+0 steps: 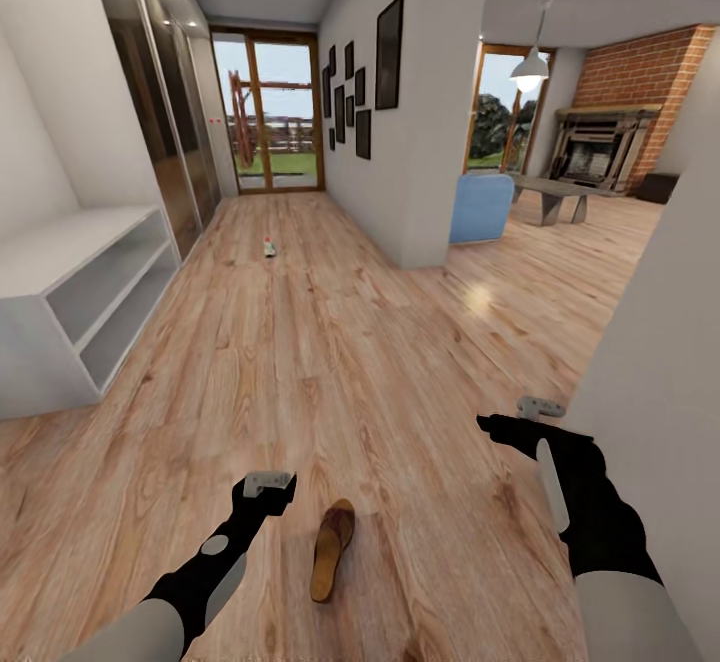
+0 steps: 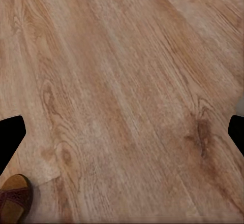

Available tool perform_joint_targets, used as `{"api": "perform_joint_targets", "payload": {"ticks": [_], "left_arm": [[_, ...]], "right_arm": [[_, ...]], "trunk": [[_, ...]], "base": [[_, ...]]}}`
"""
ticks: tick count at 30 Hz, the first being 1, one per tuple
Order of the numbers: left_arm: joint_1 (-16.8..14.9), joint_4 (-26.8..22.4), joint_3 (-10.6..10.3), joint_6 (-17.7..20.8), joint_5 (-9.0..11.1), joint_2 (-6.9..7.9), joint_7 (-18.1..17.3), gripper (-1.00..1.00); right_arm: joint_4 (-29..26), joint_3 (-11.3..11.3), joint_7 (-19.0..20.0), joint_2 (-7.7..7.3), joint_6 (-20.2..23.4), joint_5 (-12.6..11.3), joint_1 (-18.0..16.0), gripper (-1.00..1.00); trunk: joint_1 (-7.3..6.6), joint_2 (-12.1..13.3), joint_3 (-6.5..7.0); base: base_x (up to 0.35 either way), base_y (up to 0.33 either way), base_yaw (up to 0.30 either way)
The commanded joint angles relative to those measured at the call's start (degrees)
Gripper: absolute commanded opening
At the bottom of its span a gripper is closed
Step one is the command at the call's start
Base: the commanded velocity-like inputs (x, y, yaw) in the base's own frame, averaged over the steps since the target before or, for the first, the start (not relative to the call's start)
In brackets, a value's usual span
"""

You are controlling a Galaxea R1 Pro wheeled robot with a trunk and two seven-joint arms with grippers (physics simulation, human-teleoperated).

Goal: Pick up the two gym shoes and the two sandals from the corridor floor and place them onto the hallstand (shoe rack) in the corridor, making sure they are on the rack and not on the floor. Arrange them so the two gym shoes are next to each other and the two sandals are next to each other.

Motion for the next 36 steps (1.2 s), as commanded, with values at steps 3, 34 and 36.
{"api": "perform_joint_targets", "payload": {"ticks": [3,34,36], "left_arm": [[-0.06,0.09,-0.30,-0.21,0.60,0.02,-0.19,1.00],[-0.06,1.39,-0.20,-0.21,0.59,0.11,-0.19,1.00],[-0.06,1.38,-0.22,-0.21,0.58,0.11,-0.19,1.00]], "right_arm": [[-0.07,-0.10,0.32,0.00,0.27,0.07,-0.03,1.00],[0.09,0.65,0.65,0.02,0.13,-0.05,-0.03,1.00],[0.13,0.85,0.70,0.13,0.07,-0.08,-0.03,1.00]], "trunk": [[0.06,-0.07,-1.01],[0.86,-0.48,-10.00],[0.91,-0.51,-10.45]], "base": [[0.000,0.000,0.000],[0.000,0.000,-0.119],[0.000,0.000,-0.008]]}}
